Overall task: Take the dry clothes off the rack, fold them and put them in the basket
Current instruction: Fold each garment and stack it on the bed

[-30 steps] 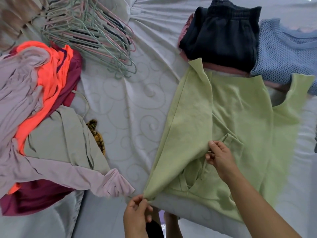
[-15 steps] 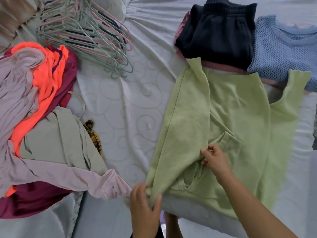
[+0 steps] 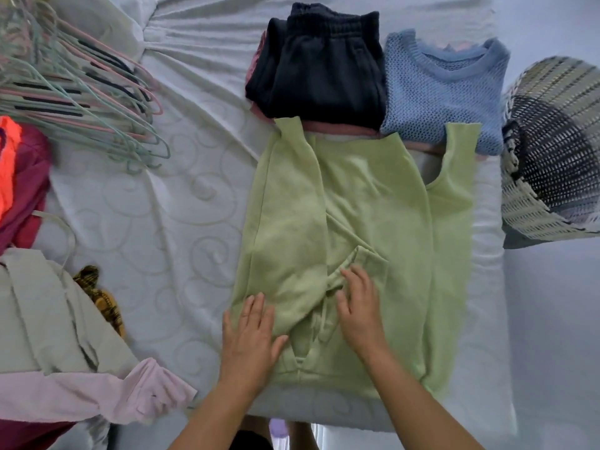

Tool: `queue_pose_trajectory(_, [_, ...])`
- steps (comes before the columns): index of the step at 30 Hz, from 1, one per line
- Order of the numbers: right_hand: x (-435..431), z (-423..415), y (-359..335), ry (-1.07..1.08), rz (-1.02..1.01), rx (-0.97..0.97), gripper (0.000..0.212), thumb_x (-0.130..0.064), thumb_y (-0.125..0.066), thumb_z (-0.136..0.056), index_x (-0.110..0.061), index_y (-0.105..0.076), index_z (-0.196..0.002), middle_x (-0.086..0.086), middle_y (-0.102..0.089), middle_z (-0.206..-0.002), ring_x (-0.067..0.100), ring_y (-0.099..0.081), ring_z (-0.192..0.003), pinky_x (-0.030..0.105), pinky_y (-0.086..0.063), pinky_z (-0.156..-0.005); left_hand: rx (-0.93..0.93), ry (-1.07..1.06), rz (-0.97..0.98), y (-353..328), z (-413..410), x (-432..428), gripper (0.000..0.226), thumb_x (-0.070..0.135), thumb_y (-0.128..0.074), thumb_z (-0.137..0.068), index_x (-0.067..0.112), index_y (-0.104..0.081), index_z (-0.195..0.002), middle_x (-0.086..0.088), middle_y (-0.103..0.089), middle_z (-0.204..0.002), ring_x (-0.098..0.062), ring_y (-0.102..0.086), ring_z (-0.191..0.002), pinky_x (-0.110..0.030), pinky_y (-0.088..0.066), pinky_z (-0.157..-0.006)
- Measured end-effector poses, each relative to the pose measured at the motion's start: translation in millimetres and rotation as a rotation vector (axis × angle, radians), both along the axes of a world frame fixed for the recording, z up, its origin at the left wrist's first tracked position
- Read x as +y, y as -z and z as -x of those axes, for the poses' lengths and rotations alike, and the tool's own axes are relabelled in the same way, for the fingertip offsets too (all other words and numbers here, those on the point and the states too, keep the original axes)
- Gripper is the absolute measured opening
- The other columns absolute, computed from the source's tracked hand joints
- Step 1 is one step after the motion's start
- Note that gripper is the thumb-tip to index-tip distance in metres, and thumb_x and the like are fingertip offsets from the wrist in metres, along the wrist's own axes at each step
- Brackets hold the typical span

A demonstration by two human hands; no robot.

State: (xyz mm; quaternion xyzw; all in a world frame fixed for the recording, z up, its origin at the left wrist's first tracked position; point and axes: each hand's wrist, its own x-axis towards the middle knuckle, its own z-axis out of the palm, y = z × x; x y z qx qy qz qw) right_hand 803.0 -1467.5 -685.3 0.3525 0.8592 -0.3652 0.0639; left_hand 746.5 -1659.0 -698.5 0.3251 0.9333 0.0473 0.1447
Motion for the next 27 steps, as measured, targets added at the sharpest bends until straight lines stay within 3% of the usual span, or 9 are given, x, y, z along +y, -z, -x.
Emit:
queue_pose_trajectory(3, [40.5, -38.8, 0.7, 0.437, -0.134, -0.085, 0.048, -0.017, -0.057, -0.082, 0.008, -0.050, -0.123, 0.028, -0.044, -0.132, 0.045, -0.041, -0.121, 0.041, -0.026, -0.103, 0.033, 0.061, -0.199, -6.7, -9.7, 12.6, 0.052, 0.035, -0.066, -0.068, 0.015, -0.048, -0.113, -0.012, -0.056, -0.124, -0.024, -0.045, -0.109, -0.038, -0.040, -0.090])
queue_pose_trajectory(6, [68.6, -67.8, -1.2, 0.659, -0.023, -0.200, 0.052, -0.009, -0.066, -0.080, 0.004, -0.046, -0.127, 0.025, -0.044, -0.129, 0.040, -0.041, -0.120, 0.044, -0.033, -0.100, -0.118, 0.082, -0.285, -10.3, -19.6, 32.9, 0.037, 0.036, -0.045, -0.073, 0.021, -0.048, -0.106, -0.001, -0.047, -0.115, -0.017, -0.049, -0.096, -0.026, -0.042, -0.082])
queue_pose_trajectory(8, [75.9, -73.5, -6.3, 0.718, 0.137, -0.160, 0.042, -0.012, -0.064, -0.083, 0.000, -0.050, -0.120, 0.015, -0.056, -0.107, 0.032, -0.053, -0.101, 0.038, -0.043, -0.085, -0.262, 0.001, -0.332, -13.3, -21.2, 48.9, 0.032, 0.037, -0.043, -0.074, 0.023, -0.050, -0.102, 0.000, -0.049, -0.107, -0.013, -0.050, -0.089, -0.022, -0.043, -0.076])
queue_pose_trajectory(11, [69.4, -65.0, -14.3, 0.554, 0.165, -0.057, 0.026, -0.009, -0.063, -0.083, -0.011, -0.053, -0.108, 0.002, -0.056, -0.082, 0.022, -0.054, -0.075, 0.029, -0.036, -0.065, -0.447, -0.090, -0.391, -31.1, -16.0, 83.5, 0.053, 0.051, -0.033, -0.076, 0.016, -0.059, -0.106, 0.000, -0.057, -0.100, -0.011, -0.055, -0.080, -0.026, -0.046, -0.073])
queue_pose_trajectory(17, [36.4, -42.3, -13.8, -0.024, 0.108, 0.038, 0.032, -0.010, -0.055, -0.088, -0.018, -0.057, -0.119, -0.007, -0.057, -0.105, -0.004, -0.050, -0.084, 0.012, -0.037, -0.072, -0.832, -0.368, -0.539, -45.4, 11.4, 170.1, 0.038, 0.045, -0.059, -0.086, 0.012, -0.060, -0.107, 0.002, -0.062, -0.099, -0.014, -0.059, -0.095, -0.026, -0.045, -0.084])
queue_pose_trajectory(21, [62.8, -53.8, -14.9, 0.291, -0.088, 0.030, 0.025, -0.010, -0.057, -0.087, -0.005, -0.060, -0.111, 0.010, -0.057, -0.108, 0.028, -0.053, -0.104, 0.037, -0.043, -0.088, -0.652, -0.258, -0.220, -34.6, 14.5, 189.9, 0.045, 0.045, -0.059, -0.086, 0.013, -0.052, -0.117, -0.003, -0.058, -0.114, -0.021, -0.055, -0.106, -0.032, -0.042, -0.087])
queue_pose_trajectory(23, [88.3, -64.7, -9.9, 0.521, -0.130, -0.077, 0.044, -0.013, -0.066, -0.084, 0.002, -0.051, -0.123, 0.022, -0.048, -0.125, 0.038, -0.042, -0.118, 0.043, -0.034, -0.097, -0.520, -0.235, -0.197, -31.5, 16.2, 195.6, 0.044, 0.036, -0.059, -0.087, 0.014, -0.046, -0.123, -0.005, -0.051, -0.122, -0.023, -0.049, -0.113, -0.034, -0.041, -0.092])
queue_pose_trajectory(25, [110.3, -70.8, -5.6, 0.840, 0.093, -0.179, 0.060, -0.021, -0.071, -0.081, 0.000, -0.044, -0.129, 0.021, -0.041, -0.133, 0.038, -0.040, -0.121, 0.043, -0.035, -0.100, -0.298, -0.008, -0.161, -25.2, 18.7, 199.0, 0.042, 0.021, -0.058, -0.087, 0.017, -0.046, -0.128, -0.008, -0.045, -0.131, -0.025, -0.045, -0.115, -0.035, -0.041, -0.094])
queue_pose_trajectory(27, [122.7, -72.7, -2.3, 1.002, 0.366, -0.075, 0.048, -0.022, -0.072, -0.081, -0.002, -0.049, -0.118, 0.016, -0.051, -0.113, 0.032, -0.052, -0.101, 0.038, -0.052, -0.081, -0.113, 0.247, -0.222, -14.8, 20.3, 200.7, 0.046, 0.010, -0.062, -0.074, 0.020, -0.059, -0.118, -0.010, -0.053, -0.128, -0.028, -0.056, -0.099, -0.033, -0.049, -0.078])
